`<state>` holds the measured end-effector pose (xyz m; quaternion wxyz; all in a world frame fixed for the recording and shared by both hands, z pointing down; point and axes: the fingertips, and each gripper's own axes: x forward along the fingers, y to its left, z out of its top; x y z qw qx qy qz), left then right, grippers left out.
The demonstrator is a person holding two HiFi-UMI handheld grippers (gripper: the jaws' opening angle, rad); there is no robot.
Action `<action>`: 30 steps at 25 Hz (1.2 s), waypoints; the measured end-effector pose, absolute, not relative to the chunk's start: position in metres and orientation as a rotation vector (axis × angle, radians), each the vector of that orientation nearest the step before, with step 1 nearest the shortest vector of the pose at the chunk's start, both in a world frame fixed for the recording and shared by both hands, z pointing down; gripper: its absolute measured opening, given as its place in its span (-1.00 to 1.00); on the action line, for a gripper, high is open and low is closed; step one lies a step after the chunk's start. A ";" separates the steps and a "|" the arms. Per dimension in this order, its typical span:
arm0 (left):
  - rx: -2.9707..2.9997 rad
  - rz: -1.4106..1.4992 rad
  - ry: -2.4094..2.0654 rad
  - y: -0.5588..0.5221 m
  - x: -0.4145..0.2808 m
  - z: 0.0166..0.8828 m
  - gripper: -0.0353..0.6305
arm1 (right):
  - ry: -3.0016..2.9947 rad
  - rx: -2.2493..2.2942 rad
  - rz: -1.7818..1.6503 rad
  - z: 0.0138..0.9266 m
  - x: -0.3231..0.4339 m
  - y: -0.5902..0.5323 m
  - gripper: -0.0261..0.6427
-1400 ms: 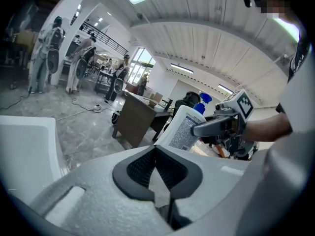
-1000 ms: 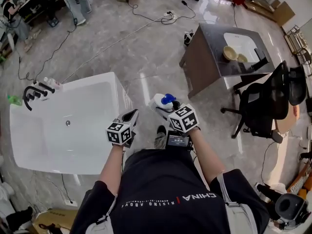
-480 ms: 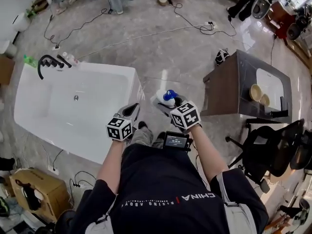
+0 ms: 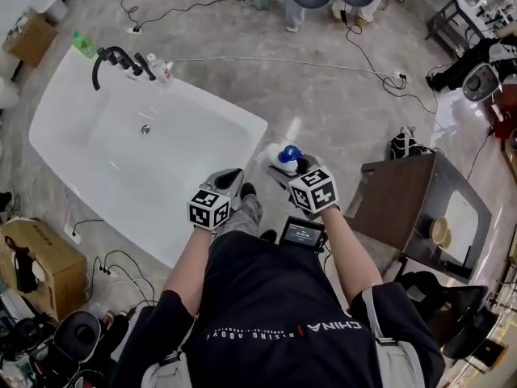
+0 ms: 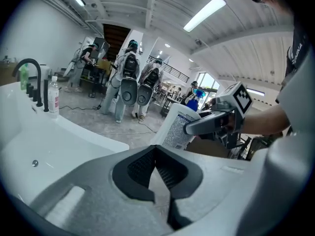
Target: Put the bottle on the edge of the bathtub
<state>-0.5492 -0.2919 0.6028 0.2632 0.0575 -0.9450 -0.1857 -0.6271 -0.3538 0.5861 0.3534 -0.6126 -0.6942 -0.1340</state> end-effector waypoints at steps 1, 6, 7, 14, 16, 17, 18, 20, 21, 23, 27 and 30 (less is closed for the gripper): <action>0.138 -0.510 -2.558 -0.281 -0.554 0.605 -0.87 | -1.783 -1.597 -0.361 0.589 -0.634 -0.340 -0.12; 0.063 -0.566 -2.555 -0.234 -0.575 0.619 -0.87 | -1.725 -1.638 -0.429 0.608 -0.659 -0.279 -0.12; 0.057 -0.572 -2.554 -0.226 -0.580 0.622 -0.87 | -1.723 -1.636 -0.439 0.612 -0.665 -0.268 -0.12; 0.027 -0.597 -2.556 -0.180 -0.612 0.645 -0.87 | -1.717 -1.605 -0.497 0.657 -0.698 -0.207 -0.12; 0.013 -0.610 -2.554 -0.174 -0.619 0.651 -0.87 | -1.707 -1.601 -0.529 0.673 -0.706 -0.195 -0.12; 0.008 -0.615 -2.555 -0.170 -0.623 0.654 -0.87 | -1.706 -1.600 -0.541 0.681 -0.710 -0.188 -0.12; 0.005 -0.619 -2.555 -0.166 -0.626 0.658 -0.87 | -1.707 -1.598 -0.551 0.689 -0.714 -0.180 -0.12; -0.002 -0.633 -2.554 -0.154 -0.631 0.668 -0.87 | -1.708 -1.597 -0.566 0.705 -0.721 -0.161 -0.12; -0.008 -0.641 -2.552 -0.149 -0.633 0.673 -0.87 | -1.706 -1.598 -0.576 0.713 -0.723 -0.151 -0.12; -0.023 -0.653 -2.544 -0.139 -0.634 0.683 -0.87 | -1.703 -1.602 -0.601 0.728 -0.727 -0.134 -0.12; -0.056 -0.679 -2.517 -0.130 -0.631 0.697 -0.87 | -1.701 -1.612 -0.634 0.747 -0.734 -0.112 -0.12; -0.060 -0.691 -2.495 -0.129 -0.630 0.706 -0.87 | -1.691 -1.631 -0.654 0.754 -0.737 -0.105 -0.12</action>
